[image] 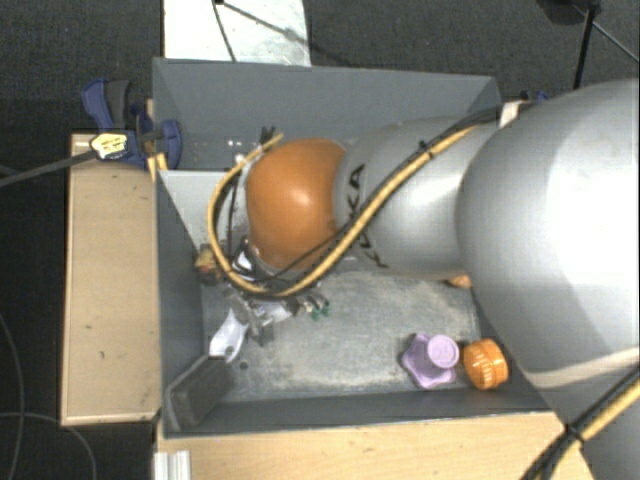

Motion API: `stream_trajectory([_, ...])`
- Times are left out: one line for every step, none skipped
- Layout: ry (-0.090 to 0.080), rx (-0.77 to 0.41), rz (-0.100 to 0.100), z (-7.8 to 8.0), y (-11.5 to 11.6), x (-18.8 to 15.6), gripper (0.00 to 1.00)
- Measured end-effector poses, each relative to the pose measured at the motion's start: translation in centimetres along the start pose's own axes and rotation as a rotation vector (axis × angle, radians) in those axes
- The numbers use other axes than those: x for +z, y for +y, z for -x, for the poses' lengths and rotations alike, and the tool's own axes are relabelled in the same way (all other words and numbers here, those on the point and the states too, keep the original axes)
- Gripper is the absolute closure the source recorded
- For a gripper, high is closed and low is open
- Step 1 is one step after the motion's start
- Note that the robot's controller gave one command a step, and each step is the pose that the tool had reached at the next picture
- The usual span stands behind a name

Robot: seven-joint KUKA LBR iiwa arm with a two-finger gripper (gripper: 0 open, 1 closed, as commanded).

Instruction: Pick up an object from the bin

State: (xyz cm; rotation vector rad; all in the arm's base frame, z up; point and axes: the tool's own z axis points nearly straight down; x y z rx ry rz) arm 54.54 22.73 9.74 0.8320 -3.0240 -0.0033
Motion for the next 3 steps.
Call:
stream_trajectory([0.002,0.001,-0.001,-0.1,0.0,-1.5,1.0])
stream_trajectory([0.0,0.003,-0.002,-0.1,-0.1,-3.8,1.0])
stream_trajectory([-0.01,0.004,-0.004,0.1,-0.1,-5.7,1.0])
